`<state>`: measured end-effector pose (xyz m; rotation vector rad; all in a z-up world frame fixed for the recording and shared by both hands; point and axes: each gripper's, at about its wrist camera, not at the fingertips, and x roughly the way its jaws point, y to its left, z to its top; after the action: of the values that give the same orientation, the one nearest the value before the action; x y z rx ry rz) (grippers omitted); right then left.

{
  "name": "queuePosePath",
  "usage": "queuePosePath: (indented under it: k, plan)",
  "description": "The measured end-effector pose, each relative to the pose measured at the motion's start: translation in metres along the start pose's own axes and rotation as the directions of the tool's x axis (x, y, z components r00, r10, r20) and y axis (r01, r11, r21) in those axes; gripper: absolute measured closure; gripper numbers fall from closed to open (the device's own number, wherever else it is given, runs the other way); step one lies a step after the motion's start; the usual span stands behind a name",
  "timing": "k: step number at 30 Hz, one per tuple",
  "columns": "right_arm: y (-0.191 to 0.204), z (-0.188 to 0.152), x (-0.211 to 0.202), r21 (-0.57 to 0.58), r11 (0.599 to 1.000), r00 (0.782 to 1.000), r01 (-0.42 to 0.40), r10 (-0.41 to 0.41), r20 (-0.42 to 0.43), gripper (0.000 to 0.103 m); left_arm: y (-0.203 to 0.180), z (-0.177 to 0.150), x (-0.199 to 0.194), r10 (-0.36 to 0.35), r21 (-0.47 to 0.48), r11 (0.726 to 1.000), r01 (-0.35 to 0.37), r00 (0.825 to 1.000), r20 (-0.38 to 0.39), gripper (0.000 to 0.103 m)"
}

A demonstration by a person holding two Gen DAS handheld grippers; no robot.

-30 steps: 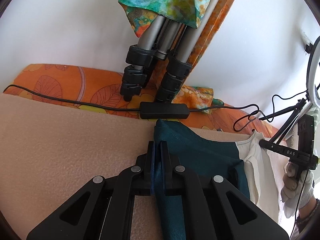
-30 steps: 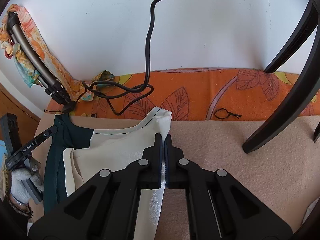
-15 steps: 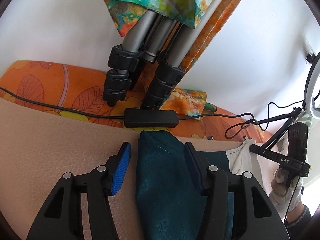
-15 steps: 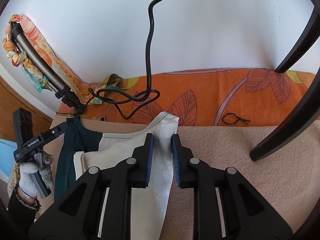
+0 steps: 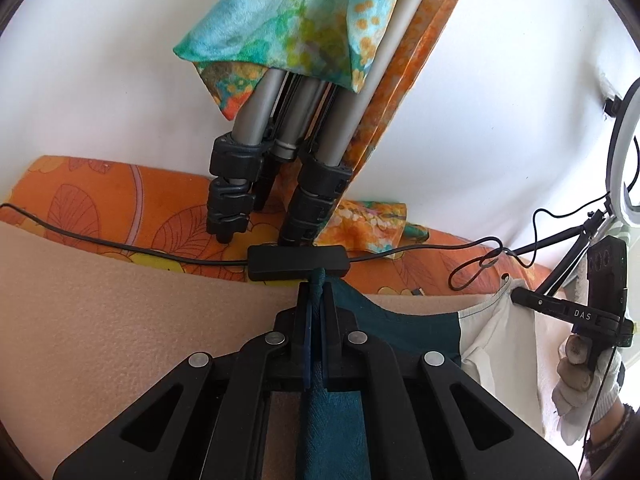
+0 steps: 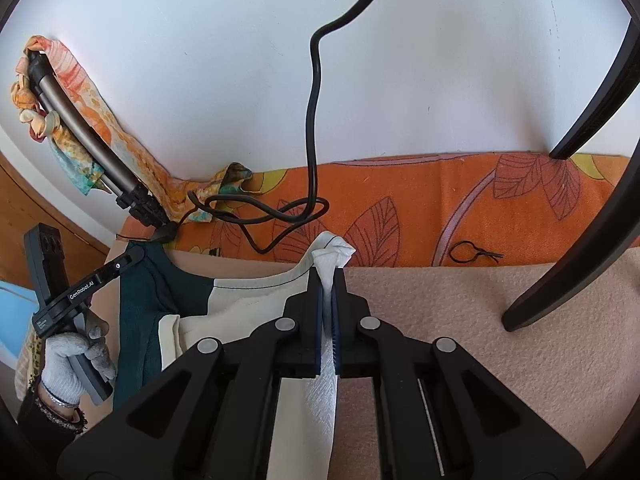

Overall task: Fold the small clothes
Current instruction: 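Close both tools on the collar end of the doubled strip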

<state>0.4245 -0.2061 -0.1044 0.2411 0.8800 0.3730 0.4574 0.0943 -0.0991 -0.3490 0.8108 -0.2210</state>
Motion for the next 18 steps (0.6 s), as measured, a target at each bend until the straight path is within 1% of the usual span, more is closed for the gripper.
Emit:
queuePosePath:
  k: [5, 8, 13, 18]
  plan:
    - [0.016, 0.002, -0.030, -0.015, 0.999, 0.998, -0.046, 0.047, 0.039, 0.099, -0.011, 0.004, -0.034, -0.035, 0.030, 0.999, 0.034, 0.999, 0.039, 0.101]
    - [0.026, -0.002, -0.051, -0.030, 0.998, 0.997, -0.061, 0.063, 0.055, 0.099, -0.017, 0.003, -0.057, -0.044, 0.045, 0.998, 0.041, 0.998, 0.053, 0.101]
    - [0.044, -0.012, -0.089, -0.064, 0.995, 0.994, -0.072, 0.077, 0.076, 0.099, -0.025, -0.004, -0.097, -0.056, 0.069, 0.996, 0.051, 0.996, 0.073, 0.101]
    - [0.059, -0.029, -0.120, -0.089, 0.993, 0.993, -0.074, 0.081, 0.083, 0.099, -0.046, -0.018, -0.121, -0.061, 0.102, 0.993, 0.052, 0.994, 0.088, 0.101]
